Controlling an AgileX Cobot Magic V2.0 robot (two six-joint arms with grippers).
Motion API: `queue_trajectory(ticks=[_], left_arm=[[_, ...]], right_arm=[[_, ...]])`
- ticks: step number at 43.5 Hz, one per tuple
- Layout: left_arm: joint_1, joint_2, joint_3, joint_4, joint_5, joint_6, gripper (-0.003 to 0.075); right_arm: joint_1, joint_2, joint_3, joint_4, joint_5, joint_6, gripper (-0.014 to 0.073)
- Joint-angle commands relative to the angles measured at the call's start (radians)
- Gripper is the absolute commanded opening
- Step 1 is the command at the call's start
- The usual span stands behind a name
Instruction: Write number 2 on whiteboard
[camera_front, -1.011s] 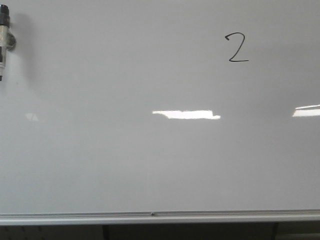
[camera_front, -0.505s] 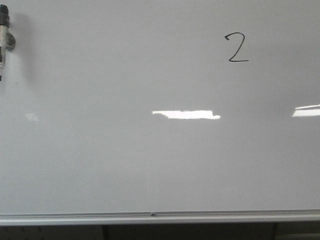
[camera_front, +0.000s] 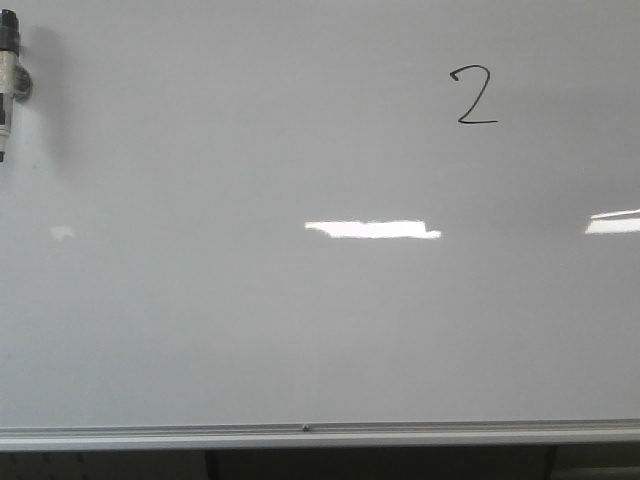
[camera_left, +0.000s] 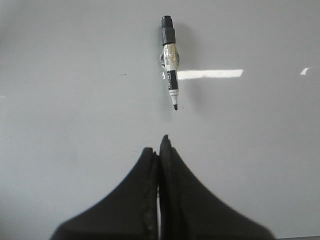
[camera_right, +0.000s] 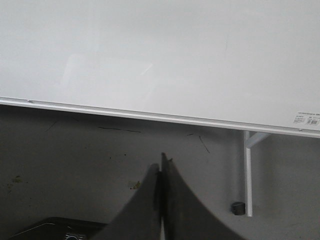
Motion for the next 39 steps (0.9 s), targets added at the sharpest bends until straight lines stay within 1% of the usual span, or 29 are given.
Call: queue_trajectory(ticks=[1, 9, 21, 28, 39], left_arm=[[0.006, -0.049, 0.06, -0.001, -0.156, 0.0, -0.002], [0.041, -0.129, 0.188, -0.03, -0.258, 0.0, -0.002], [0.043, -0.192, 0.285, -0.03, -0.381, 0.0, -0.002], [0.043, -0.192, 0.32, -0.03, -0.419, 0.0, -0.002], [0.043, -0.189, 0.32, -0.026, -0.407, 0.0, -0.002]], right_arm=[[-0.006, 0.005, -0.022, -0.005, -0.066, 0.0, -0.0067], [-0.006, 0.005, -0.022, -0.005, -0.066, 0.0, -0.0067], [-0.006, 0.005, -0.022, -0.005, -0.066, 0.0, -0.0067], [-0.006, 0.005, -0.022, -0.005, -0.066, 0.0, -0.0067], [-0.006, 0.005, -0.022, -0.005, -0.066, 0.0, -0.0067]])
